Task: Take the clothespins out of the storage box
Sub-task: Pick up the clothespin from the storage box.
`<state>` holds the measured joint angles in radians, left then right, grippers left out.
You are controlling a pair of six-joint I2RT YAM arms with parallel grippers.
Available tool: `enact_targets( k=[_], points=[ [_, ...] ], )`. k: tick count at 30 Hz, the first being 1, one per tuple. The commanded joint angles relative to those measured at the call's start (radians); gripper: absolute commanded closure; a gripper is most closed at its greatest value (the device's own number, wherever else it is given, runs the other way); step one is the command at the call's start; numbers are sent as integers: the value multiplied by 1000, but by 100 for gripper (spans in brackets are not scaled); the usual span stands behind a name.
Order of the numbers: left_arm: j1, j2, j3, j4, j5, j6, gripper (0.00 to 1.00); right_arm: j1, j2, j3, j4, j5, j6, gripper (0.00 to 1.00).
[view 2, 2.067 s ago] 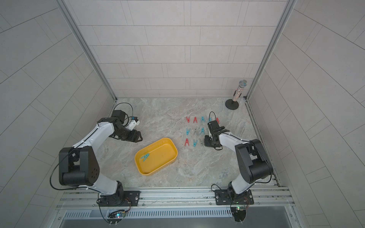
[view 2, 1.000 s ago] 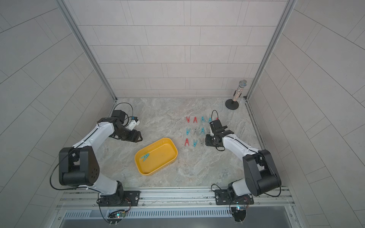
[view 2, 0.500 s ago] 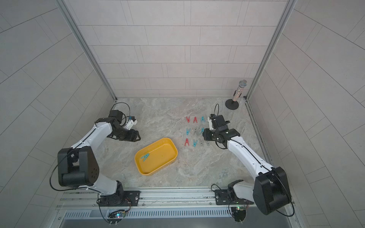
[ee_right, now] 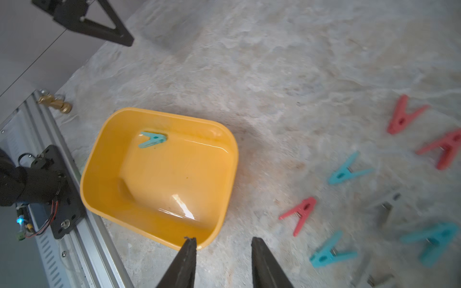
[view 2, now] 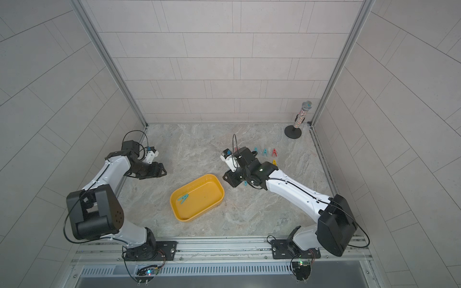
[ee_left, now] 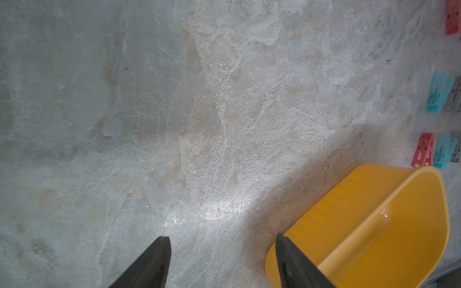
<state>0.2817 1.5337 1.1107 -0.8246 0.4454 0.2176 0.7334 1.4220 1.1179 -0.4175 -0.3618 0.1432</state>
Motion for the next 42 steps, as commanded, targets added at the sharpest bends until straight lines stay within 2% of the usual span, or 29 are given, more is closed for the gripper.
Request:
enact_targets(
  k=[1, 10, 18, 31, 42],
  points=[
    [16, -22, -4, -5, 10, -7, 26, 60, 67, 61, 3, -68, -138, 59],
    [29, -10, -5, -4, 14, -7, 26, 209, 278, 185, 43, -86, -385, 58],
    [40, 1, -3, -6, 12, -8, 26, 282, 477, 308, 42, -106, -634, 57],
    [67, 1, -4, -6, 32, -7, 26, 304, 687, 489, 40, -122, -805, 56],
    [76, 2, -4, -7, 47, -6, 26, 325, 786, 573, 57, -121, -817, 59]
  ],
)
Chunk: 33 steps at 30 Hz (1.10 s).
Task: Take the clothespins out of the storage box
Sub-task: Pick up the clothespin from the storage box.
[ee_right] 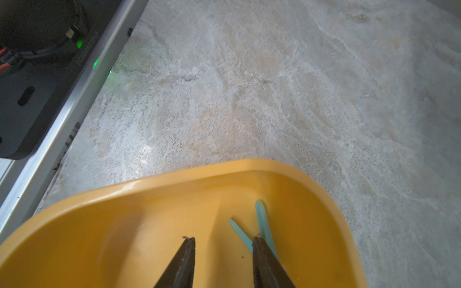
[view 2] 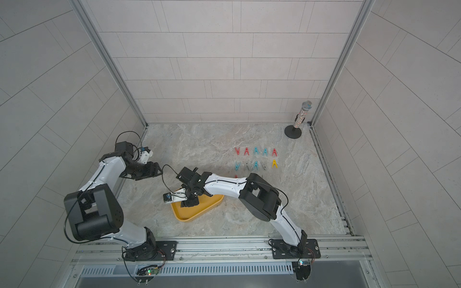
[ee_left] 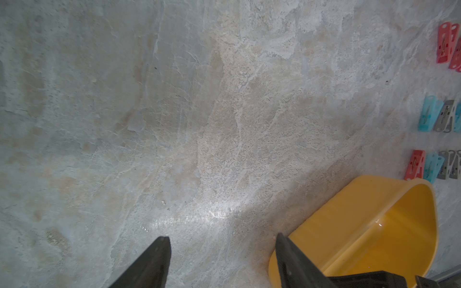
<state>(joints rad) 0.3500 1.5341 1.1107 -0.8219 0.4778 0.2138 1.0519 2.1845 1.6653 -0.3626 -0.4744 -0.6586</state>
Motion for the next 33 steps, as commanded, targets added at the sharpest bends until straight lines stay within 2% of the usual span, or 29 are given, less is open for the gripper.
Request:
enact_targets(
  k=[1, 18, 21, 23, 33],
  points=[
    [8, 1, -2, -11, 17, -2, 26, 7, 29, 31, 2, -10, -15, 59],
    [12, 2, 0, -16, 27, -4, 26, 10, 116, 83, 8, 26, -27, 63],
    [12, 1, 0, -16, 28, -2, 26, 8, 127, 80, 8, 35, -21, 66],
    [12, 0, 1, -18, 29, -3, 26, 8, 132, 79, 16, 60, -4, 74],
    [14, -2, 2, -18, 32, -4, 26, 6, 97, 22, 48, 130, 28, 77]
  ],
)
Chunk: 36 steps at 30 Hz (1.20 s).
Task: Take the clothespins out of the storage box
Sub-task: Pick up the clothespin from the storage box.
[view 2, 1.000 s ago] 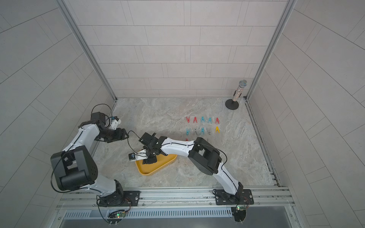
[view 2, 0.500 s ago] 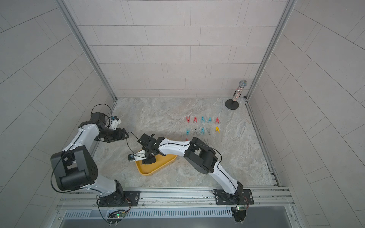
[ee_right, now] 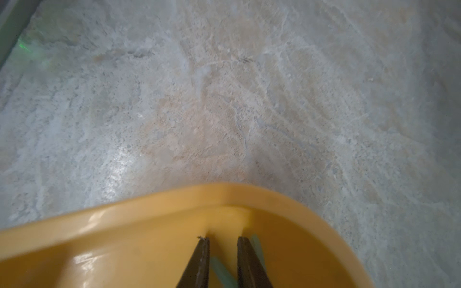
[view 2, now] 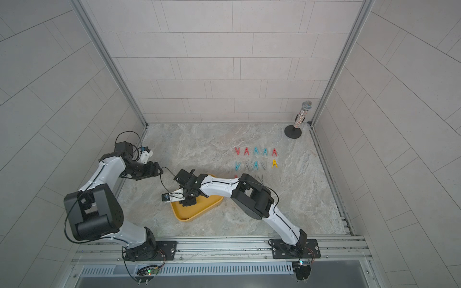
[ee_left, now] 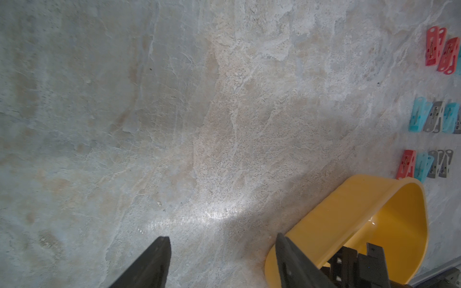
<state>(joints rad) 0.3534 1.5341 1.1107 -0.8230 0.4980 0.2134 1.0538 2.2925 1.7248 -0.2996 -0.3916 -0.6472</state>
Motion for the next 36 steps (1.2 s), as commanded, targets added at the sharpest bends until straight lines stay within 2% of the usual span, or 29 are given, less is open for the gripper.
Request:
enact_targets(
  k=[1, 4, 10, 11, 14, 16, 28, 36],
  points=[
    [10, -3, 2, -17, 13, -3, 26, 5, -16, -47, -6, 53, 20, 77],
    [10, -3, 3, -18, 13, -3, 26, 3, -29, -75, 13, 63, 27, 84],
    [10, 1, 2, -19, 15, -3, 26, 3, -58, -111, 43, 77, 63, 86],
    [10, 0, 2, -18, 15, -3, 26, 3, -66, -119, 49, 76, 66, 92],
    [10, 1, 1, -18, 16, -3, 26, 3, -91, -140, 67, 76, 84, 94],
    [11, 2, 2, -18, 15, -3, 26, 3, -111, -158, 87, 76, 84, 99],
    [10, 4, 0, -17, 14, -2, 26, 3, -238, -264, 210, 92, 195, 100],
    [10, 8, -1, -17, 21, 0, 26, 3, -315, -382, 364, 125, 280, 100]
  ],
)
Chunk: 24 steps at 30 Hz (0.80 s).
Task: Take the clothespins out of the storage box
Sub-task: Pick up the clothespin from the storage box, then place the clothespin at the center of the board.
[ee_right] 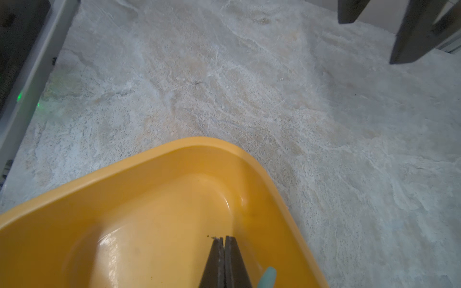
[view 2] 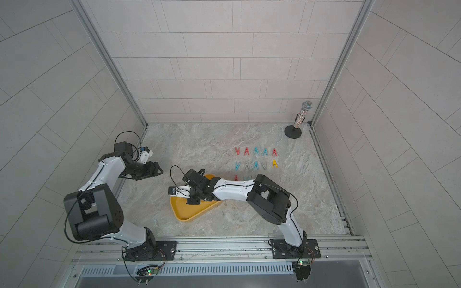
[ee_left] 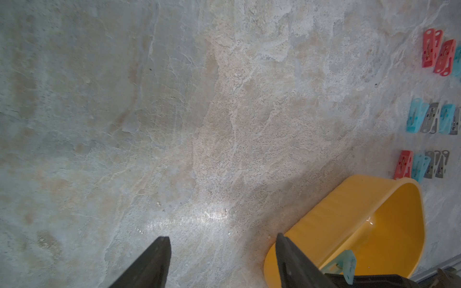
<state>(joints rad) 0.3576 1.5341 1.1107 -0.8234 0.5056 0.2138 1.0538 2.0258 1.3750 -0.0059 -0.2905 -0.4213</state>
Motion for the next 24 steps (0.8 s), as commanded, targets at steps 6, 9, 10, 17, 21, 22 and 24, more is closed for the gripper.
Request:
enact_targets(
  k=[6, 9, 10, 17, 21, 22, 24],
  points=[
    [6, 14, -1, -22, 26, 4, 26, 1, -111, -90, 117, 49, 133, 100],
    [5, 12, -2, -20, 29, 6, 26, 0, -134, -102, 110, 72, 168, 100],
    [3, 11, -2, -22, 34, 7, 26, 0, -143, -104, 105, 77, 178, 100],
    [-34, 4, 0, -26, 48, 15, 26, -5, -220, -159, 96, 124, 257, 100],
    [-101, -7, 2, -26, 21, 23, 26, -16, -261, -171, 61, 145, 325, 100],
    [-121, -8, 3, -25, 14, 24, 26, -19, -270, -170, 45, 146, 345, 100],
    [-165, -7, 6, -26, 2, 28, 26, -33, -287, -166, 12, 142, 392, 100]
  ],
)
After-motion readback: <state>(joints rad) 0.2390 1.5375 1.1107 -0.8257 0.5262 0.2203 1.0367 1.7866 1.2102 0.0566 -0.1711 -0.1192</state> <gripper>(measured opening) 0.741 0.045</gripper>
